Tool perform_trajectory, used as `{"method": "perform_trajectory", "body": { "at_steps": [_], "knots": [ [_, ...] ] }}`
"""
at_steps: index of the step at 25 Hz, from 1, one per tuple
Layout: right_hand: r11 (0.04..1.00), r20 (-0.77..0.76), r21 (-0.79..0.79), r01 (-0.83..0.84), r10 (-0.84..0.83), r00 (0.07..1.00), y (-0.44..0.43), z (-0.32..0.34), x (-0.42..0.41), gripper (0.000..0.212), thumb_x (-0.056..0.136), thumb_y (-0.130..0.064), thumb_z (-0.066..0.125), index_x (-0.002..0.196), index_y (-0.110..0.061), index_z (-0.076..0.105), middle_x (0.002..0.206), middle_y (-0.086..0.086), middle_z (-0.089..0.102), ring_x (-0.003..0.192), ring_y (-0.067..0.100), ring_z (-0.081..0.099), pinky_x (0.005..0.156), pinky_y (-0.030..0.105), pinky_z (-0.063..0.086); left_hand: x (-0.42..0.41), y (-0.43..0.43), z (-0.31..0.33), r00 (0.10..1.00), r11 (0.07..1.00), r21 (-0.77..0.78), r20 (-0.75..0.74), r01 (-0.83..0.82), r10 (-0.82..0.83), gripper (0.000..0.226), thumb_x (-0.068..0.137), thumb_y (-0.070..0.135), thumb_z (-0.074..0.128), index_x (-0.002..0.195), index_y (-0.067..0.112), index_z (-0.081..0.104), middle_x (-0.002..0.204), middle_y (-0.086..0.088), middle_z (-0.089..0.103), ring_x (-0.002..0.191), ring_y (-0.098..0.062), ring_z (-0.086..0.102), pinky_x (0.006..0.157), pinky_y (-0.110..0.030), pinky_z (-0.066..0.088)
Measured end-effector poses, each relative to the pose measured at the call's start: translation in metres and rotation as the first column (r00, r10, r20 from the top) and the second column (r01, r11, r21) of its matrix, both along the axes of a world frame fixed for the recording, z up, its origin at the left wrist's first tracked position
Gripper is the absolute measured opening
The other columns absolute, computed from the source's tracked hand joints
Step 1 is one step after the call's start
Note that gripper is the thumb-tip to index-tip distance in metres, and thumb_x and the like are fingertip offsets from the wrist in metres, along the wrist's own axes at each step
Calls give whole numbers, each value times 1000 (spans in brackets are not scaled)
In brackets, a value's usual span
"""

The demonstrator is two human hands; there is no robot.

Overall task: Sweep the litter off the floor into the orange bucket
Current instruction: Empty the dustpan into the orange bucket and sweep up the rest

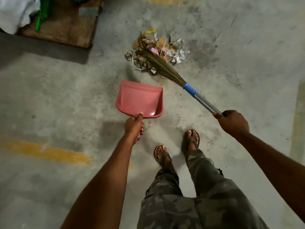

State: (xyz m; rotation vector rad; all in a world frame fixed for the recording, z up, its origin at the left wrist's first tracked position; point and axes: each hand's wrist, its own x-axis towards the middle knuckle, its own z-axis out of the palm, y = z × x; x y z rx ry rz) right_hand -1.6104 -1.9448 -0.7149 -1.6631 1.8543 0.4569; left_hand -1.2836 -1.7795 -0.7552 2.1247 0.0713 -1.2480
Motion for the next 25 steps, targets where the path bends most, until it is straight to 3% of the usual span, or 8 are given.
{"method": "perform_trajectory", "body": {
  "at_steps": [6, 9, 13, 17, 22, 25],
  "knots": [
    [982, -20, -189, -33, 29, 999, -145, -38, 79, 52, 98, -59, 52, 94, -10, 67, 89, 14, 67, 79, 37, 62, 67, 35, 42, 14, -78, -24, 999, 999, 3, 33, -36, 36, 40, 96, 45, 66, 74, 12, 64, 57, -4, 58, 39, -15, 47, 43, -23, 38],
    [951, -57, -280, -132, 121, 991, -231, -65, 126, 42, 100, -47, 58, 108, -7, 68, 108, 20, 71, 100, 43, 67, 76, 40, 46, 17, -121, -48, 996, 996, 7, 39, -87, 86, 40, 98, 42, 66, 73, 10, 63, 56, -4, 56, 38, -14, 45, 39, -22, 37],
    [913, -119, -263, -313, 291, 949, -307, -105, 171, 35, 100, -37, 60, 115, -6, 67, 118, 21, 69, 111, 42, 65, 89, 40, 50, 23, -181, -78, 992, 994, 0, 56, -110, 110, 40, 98, 41, 67, 75, 10, 62, 55, -3, 54, 37, -13, 44, 37, -21, 37],
    [891, -124, -185, -415, 397, 909, -304, -120, 169, 33, 99, -37, 61, 113, -7, 67, 116, 18, 70, 110, 39, 65, 88, 38, 48, 18, -214, -88, 992, 995, 23, 89, -94, 92, 40, 98, 40, 67, 73, 10, 62, 54, -4, 54, 37, -15, 44, 38, -21, 38],
    [958, -100, -143, -249, 236, 967, -249, -88, 97, 35, 99, -43, 56, 102, -11, 69, 100, 17, 72, 93, 40, 68, 73, 36, 44, -3, -207, -64, 997, 996, 52, 26, -75, 74, 40, 98, 42, 66, 73, 11, 61, 55, -5, 55, 39, -16, 45, 41, -23, 39],
    [979, -144, -133, -155, 135, 980, -240, -72, 55, 37, 99, -47, 54, 99, -13, 67, 97, 17, 71, 92, 41, 67, 75, 38, 44, -8, -207, -50, 998, 996, 67, 17, -61, 60, 40, 98, 42, 66, 75, 10, 61, 56, -5, 56, 39, -17, 45, 41, -23, 38]
  ]
}}
